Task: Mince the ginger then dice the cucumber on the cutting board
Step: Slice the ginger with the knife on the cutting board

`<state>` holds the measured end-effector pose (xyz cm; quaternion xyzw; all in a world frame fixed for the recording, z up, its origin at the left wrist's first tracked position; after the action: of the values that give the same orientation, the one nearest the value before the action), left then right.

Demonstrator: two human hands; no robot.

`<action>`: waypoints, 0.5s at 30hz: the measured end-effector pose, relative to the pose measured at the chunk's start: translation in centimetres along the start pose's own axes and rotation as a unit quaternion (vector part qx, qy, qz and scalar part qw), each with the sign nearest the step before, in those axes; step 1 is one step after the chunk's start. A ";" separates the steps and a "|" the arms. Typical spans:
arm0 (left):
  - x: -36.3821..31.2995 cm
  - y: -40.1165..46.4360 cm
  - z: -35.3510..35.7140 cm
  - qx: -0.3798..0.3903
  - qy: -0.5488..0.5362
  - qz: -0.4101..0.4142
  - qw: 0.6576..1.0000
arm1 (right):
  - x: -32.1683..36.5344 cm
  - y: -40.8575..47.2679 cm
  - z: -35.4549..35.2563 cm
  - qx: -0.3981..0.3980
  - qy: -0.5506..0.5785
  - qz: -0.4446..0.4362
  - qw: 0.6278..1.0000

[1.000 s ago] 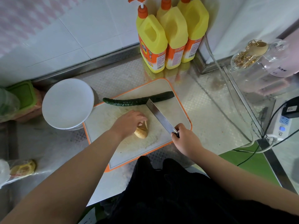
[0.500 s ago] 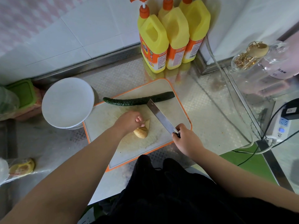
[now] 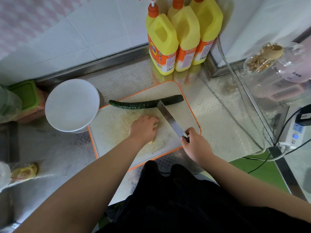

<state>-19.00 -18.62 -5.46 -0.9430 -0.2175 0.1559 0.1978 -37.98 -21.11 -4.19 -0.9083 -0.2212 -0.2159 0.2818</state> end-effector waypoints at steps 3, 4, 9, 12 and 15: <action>1.0 0.1 -0.3 -0.006 -0.063 -0.027 0.998 | -0.1 0.0 -0.2 -0.003 -0.004 0.000 1.000; 1.6 0.2 -0.4 -0.011 -0.085 -0.039 0.996 | -0.1 0.0 -0.2 -0.003 -0.005 -0.002 1.000; 4.3 0.2 -1.0 -0.028 -0.090 -0.082 0.992 | -0.1 -0.1 0.2 0.007 0.001 -0.002 1.000; 4.9 0.1 -1.1 -0.025 -0.059 -0.065 0.996 | 0.0 -0.1 0.2 0.012 -0.002 -0.003 1.000; 4.5 0.2 -1.0 -0.006 -0.098 -0.043 0.994 | 0.2 0.0 0.1 0.011 -0.001 -0.007 1.000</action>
<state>-14.73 -16.96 -5.63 -0.9141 -0.2774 0.2378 0.1759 -37.77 -20.97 -4.16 -0.9038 -0.2307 -0.2143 0.2899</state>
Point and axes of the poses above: each hand's wrist, its own y-axis towards the middle knuckle, its own z-axis out of the palm, x = y × z, the point moved 10 cm from there along y, towards the middle knuckle, and after that the axes turned 10 degrees about -z, right-handed, at the moved point
